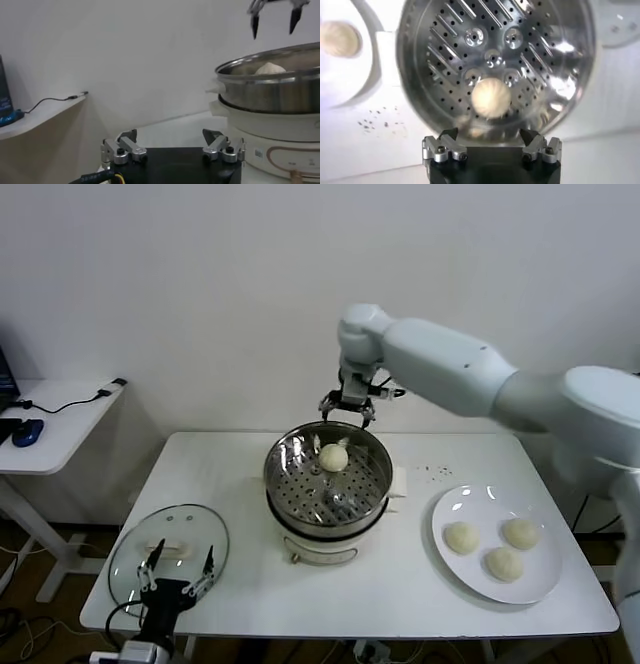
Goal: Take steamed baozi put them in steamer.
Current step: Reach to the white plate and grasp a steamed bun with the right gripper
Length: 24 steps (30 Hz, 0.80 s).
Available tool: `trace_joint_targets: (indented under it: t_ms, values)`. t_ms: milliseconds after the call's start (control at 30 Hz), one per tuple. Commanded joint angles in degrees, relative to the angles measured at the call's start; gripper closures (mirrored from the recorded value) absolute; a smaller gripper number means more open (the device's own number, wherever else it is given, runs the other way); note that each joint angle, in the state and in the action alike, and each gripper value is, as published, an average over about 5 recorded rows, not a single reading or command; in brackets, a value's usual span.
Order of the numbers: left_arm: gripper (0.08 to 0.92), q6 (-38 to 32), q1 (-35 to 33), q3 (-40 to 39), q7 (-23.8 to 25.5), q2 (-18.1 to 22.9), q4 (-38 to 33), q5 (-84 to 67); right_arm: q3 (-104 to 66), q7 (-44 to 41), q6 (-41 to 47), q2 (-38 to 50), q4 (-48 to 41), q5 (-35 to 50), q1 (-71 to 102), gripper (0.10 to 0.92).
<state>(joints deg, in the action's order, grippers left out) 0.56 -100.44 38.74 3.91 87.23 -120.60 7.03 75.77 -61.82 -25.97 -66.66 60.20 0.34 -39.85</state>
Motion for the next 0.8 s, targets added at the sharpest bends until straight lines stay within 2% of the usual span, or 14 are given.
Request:
trace_joint_targets:
  t_ms: [33,167,333,567,800]
  values:
    - [0.177,-0.55,-1.54,0.22,-0.12,-0.17,-0.3,-0.38,15.9,11.51,36.76,20.37,14.88,29.12,-12.09,0.203]
    - [0.177,-0.99,-2.24,0.6,-0.27,-0.22,-0.05,-1.17,16.57,9.26,45.5,27.61,19.49,33.19,-10.2,0.203]
    - [0.177,-0.88,-2.95,0.97,-0.39,-0.17,-0.98,-2.06,20.47,3.11,45.96,32.38,21.95,33.46,-6.87,0.203]
    - [0.177,-0.49,-3.57,1.38,-0.4,-0.2,-1.81,-2.63,17.65,-0.4,43.6,32.69,20.69,24.51,2.91,0.203]
    - [0.177,-0.15,-3.88,1.46,-0.5,0.09,-1.92,-2.69,5.63,2.84,43.46,32.48,16.4,17.61,19.02,0.203]
